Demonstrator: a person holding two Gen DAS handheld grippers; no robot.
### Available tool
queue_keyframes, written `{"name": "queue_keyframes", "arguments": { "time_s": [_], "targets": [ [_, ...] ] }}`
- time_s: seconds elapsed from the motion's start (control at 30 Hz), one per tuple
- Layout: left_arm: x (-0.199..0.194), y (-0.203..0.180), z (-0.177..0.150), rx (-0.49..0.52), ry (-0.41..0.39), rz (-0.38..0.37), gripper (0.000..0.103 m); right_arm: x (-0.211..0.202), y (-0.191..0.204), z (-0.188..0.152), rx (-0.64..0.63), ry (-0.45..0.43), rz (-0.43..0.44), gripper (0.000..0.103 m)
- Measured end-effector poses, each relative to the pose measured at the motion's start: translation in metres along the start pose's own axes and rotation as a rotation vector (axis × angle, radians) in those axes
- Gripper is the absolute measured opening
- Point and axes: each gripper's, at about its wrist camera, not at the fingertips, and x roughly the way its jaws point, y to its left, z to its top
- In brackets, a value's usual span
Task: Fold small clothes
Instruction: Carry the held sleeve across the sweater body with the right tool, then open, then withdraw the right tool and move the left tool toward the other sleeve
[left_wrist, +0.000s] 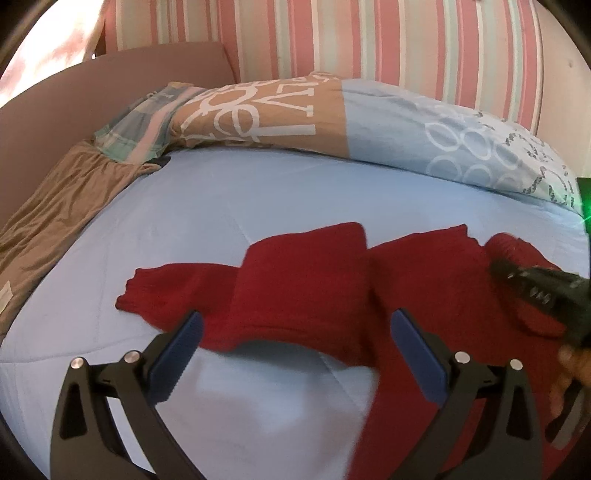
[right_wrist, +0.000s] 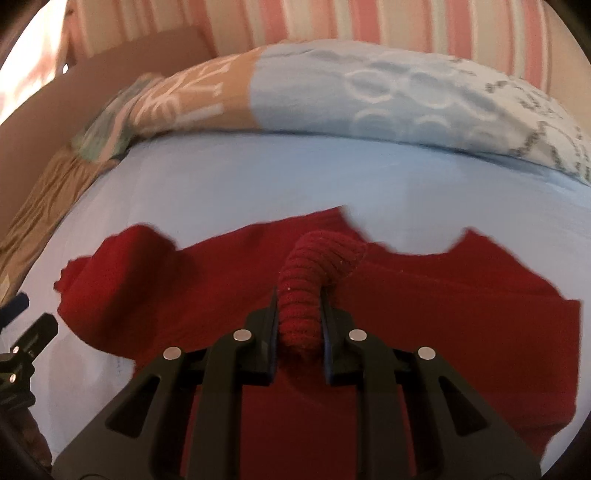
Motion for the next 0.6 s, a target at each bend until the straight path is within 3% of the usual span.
{"name": "queue_keyframes", "arguments": {
  "time_s": [0.2, 0.3, 0.33, 0.4, 0.47, 0.5, 0.53, 0.6],
  "targets": [
    [0.003, 0.008, 0.002, -0.006, -0.001, -0.001, 0.101, 0.024, 0.048, -0.008, -0.111, 0.029, 0.007, 0.02],
    [0.002, 0.01, 0.004, 0.003, -0.005, 0.003, 0.101, 0.032, 0.057, -0.014, -0.119, 0.06, 0.056, 0.034],
    [0.001, 0.011, 0.005, 0.002, -0.008, 0.003, 0.101, 0.027, 0.058, -0.015, -0.105, 0.047, 0.1, 0.047],
    [0.0, 0.013, 0.007, -0.002, -0.013, 0.003, 0.101, 0.012, 0.054, -0.012, -0.086, -0.01, 0.132, 0.058],
    [-0.001, 0.016, 0.009, -0.005, -0.015, 0.003, 0.101, -0.006, 0.046, -0.008, -0.063, -0.079, 0.08, 0.058],
    [-0.001, 0.016, 0.01, -0.005, -0.019, 0.005, 0.101, -0.01, 0.04, -0.006, -0.053, -0.097, 0.014, 0.058],
    [-0.001, 0.017, 0.01, -0.007, -0.018, 0.004, 0.101, -0.01, 0.032, -0.004, -0.036, -0.093, -0.072, 0.058],
    [-0.003, 0.019, 0.01, -0.012, -0.017, 0.001, 0.101, -0.001, 0.018, -0.003, 0.019, -0.05, -0.123, 0.058]
  ]
}}
